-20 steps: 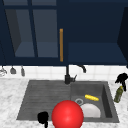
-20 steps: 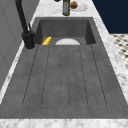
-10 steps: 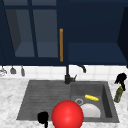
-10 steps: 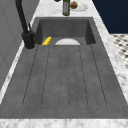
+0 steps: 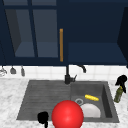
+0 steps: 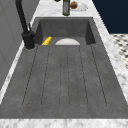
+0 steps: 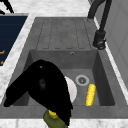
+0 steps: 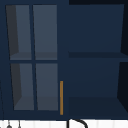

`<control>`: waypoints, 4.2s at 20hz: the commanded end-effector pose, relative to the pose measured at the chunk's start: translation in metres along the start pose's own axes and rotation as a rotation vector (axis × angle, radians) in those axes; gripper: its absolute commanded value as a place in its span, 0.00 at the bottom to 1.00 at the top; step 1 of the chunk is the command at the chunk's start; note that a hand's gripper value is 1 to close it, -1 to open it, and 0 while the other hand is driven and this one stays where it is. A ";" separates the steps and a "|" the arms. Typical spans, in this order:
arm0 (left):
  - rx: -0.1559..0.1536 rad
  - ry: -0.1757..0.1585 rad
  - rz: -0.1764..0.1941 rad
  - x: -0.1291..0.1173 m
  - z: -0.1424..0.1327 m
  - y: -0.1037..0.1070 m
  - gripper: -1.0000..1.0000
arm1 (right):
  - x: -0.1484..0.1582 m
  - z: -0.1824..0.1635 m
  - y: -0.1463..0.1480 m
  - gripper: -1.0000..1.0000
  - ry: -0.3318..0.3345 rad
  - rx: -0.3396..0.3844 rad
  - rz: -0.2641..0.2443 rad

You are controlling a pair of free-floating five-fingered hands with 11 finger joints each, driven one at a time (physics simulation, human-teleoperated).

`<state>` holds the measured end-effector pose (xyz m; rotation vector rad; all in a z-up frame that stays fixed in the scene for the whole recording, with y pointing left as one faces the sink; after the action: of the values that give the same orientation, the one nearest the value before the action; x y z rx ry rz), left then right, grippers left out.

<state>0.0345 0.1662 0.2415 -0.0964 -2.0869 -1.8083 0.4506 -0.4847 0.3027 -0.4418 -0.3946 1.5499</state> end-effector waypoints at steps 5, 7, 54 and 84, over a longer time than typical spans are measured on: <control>0.000 0.000 0.000 0.000 0.000 0.000 0.50 | -0.001 -0.009 0.000 0.00 -0.009 0.003 0.010; 0.000 0.000 0.000 0.000 0.000 0.000 0.50 | -0.002 -0.010 0.001 0.00 -0.009 0.002 0.008; 0.000 0.000 0.000 0.000 0.000 0.000 0.50 | 0.005 0.030 0.009 1.00 -0.044 -0.486 -0.040; 0.000 0.000 0.000 0.000 0.000 0.000 0.50 | 0.083 0.191 0.104 1.00 -0.019 -0.563 -0.023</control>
<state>0.0345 0.1662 0.2415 -0.0964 -2.0869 -1.8083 0.2760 -0.4192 0.4115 -0.8294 -0.8391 1.4127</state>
